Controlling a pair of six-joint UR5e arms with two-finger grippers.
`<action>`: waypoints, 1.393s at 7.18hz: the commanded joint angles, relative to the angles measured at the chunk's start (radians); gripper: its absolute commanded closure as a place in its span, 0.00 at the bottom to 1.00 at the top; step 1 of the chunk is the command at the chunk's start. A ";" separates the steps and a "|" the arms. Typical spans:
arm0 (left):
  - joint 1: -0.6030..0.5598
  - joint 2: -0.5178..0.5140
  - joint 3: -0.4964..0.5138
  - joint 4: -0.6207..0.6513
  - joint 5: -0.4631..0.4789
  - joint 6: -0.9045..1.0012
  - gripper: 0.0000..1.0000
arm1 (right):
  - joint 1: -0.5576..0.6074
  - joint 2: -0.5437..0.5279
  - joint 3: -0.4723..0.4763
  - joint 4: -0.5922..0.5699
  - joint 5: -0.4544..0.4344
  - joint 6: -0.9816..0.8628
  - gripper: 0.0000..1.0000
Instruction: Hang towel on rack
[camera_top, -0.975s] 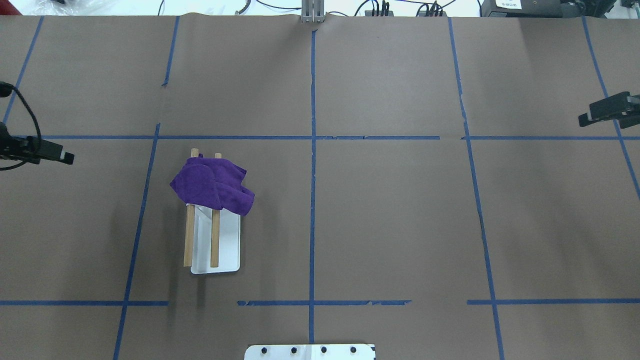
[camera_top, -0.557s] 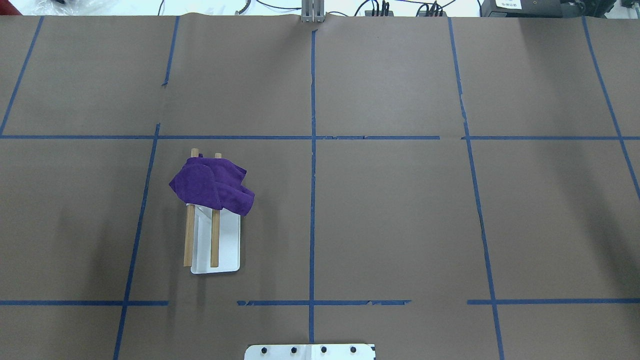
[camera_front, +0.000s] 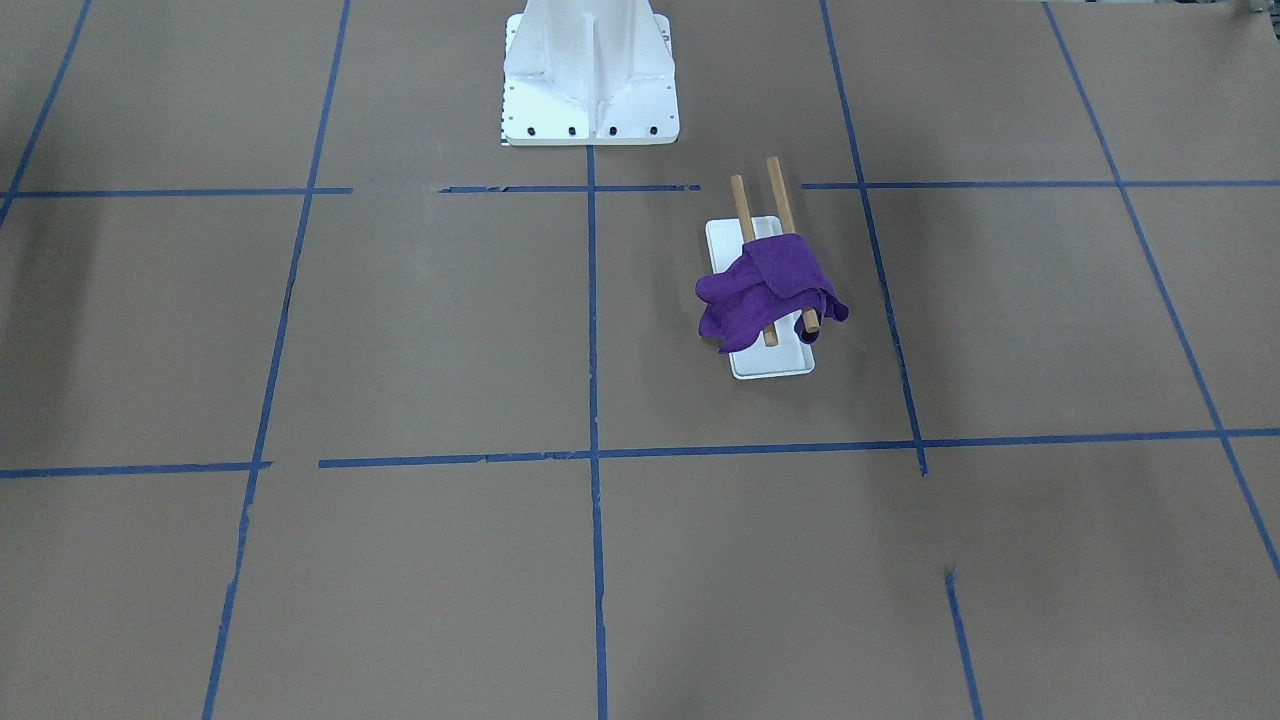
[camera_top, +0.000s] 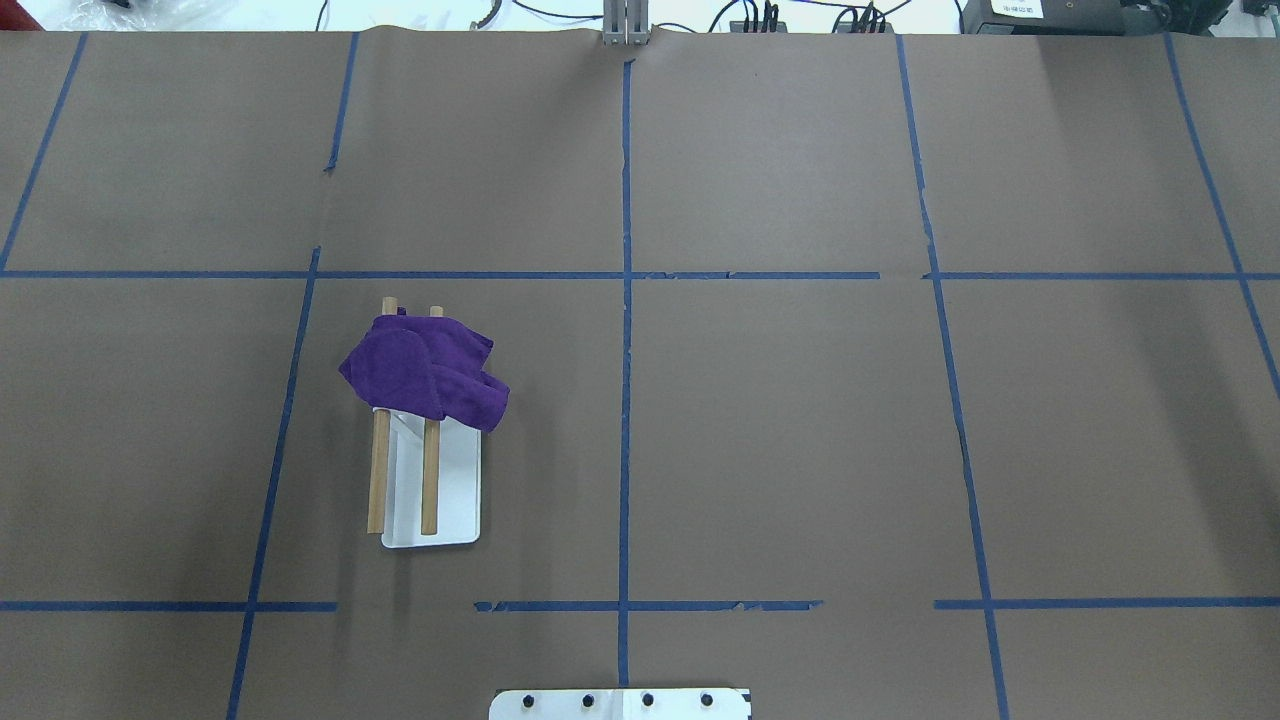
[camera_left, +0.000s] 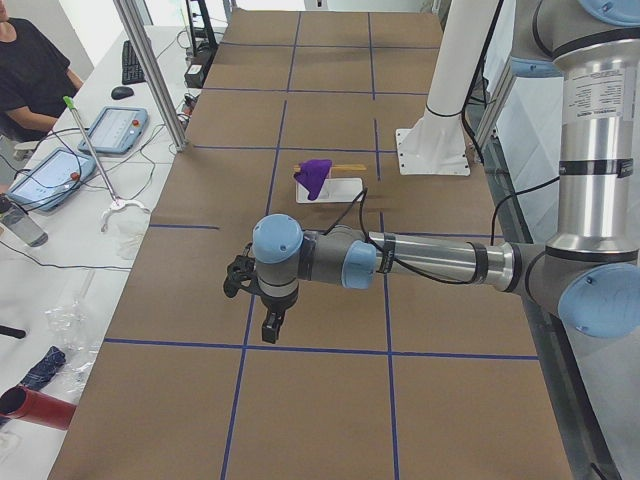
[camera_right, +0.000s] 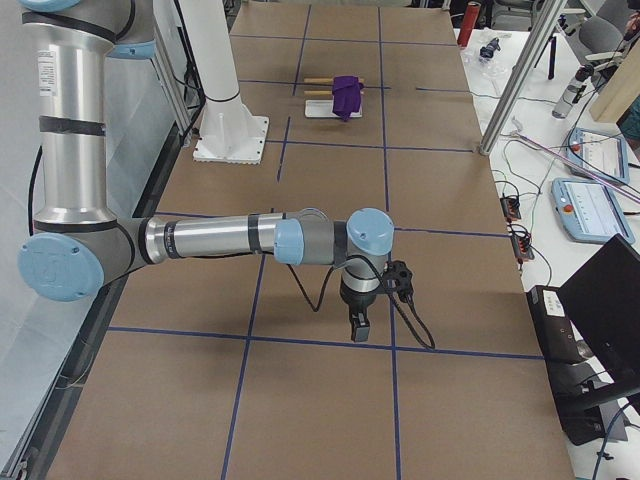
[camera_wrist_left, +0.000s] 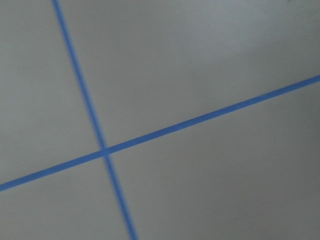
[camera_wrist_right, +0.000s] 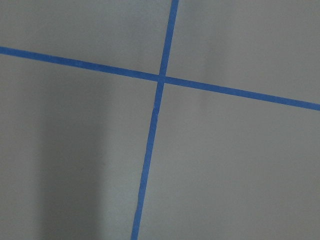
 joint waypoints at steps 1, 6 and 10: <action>0.004 0.037 -0.014 0.058 -0.006 0.006 0.00 | 0.000 -0.008 -0.012 -0.004 -0.003 0.000 0.00; 0.004 0.039 0.009 0.043 -0.006 0.007 0.00 | 0.000 -0.009 -0.015 -0.005 0.008 0.000 0.00; 0.006 -0.028 0.006 0.003 0.022 0.012 0.00 | 0.000 -0.009 -0.018 -0.004 0.038 0.001 0.00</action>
